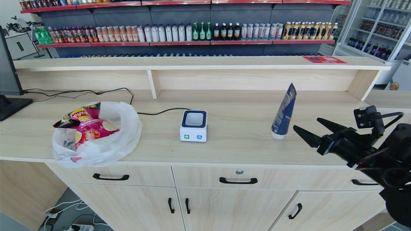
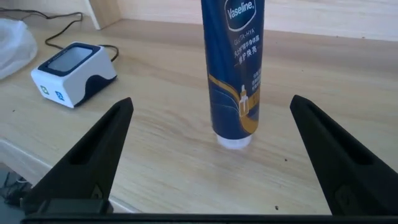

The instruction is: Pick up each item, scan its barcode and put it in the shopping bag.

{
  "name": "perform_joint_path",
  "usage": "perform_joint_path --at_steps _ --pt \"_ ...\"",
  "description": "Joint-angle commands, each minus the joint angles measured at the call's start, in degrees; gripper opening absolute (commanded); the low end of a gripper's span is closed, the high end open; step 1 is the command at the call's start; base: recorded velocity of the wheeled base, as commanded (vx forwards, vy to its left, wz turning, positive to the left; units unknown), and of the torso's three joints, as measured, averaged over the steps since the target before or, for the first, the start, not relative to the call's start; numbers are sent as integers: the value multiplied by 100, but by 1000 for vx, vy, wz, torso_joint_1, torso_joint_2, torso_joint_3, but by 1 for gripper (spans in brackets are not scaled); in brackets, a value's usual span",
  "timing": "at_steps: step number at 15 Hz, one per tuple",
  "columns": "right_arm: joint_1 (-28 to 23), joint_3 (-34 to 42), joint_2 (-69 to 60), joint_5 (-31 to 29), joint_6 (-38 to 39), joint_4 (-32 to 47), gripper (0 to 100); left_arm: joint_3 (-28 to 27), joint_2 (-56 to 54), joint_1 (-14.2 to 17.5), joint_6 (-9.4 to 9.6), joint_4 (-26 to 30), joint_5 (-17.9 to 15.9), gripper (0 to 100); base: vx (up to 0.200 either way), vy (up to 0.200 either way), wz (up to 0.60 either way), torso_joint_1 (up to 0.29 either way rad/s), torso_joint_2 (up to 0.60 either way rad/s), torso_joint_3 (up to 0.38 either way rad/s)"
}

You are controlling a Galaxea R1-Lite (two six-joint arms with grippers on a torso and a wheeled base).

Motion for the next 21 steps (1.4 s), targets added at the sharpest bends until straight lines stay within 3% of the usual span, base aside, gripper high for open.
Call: perform_joint_path --at_steps 1,4,14,18,21 --pt "229 -157 182 -164 23 -1 100 0 2 0 2 -2 4 100 0 0 0 0 0 0" --pt "326 -878 718 -375 41 -1 100 0 2 0 -7 -2 4 100 0 0 0 0 0 0" --pt "809 -2170 1799 -1139 102 -1 100 0 2 0 -7 -2 4 100 0 0 0 0 0 0" --pt "704 -2838 2045 -1570 102 342 100 0 2 0 -7 -2 4 100 0 0 0 0 0 0" --pt "704 -2891 2054 -1737 93 430 100 0 2 0 -7 -2 4 100 0 0 0 0 0 0"
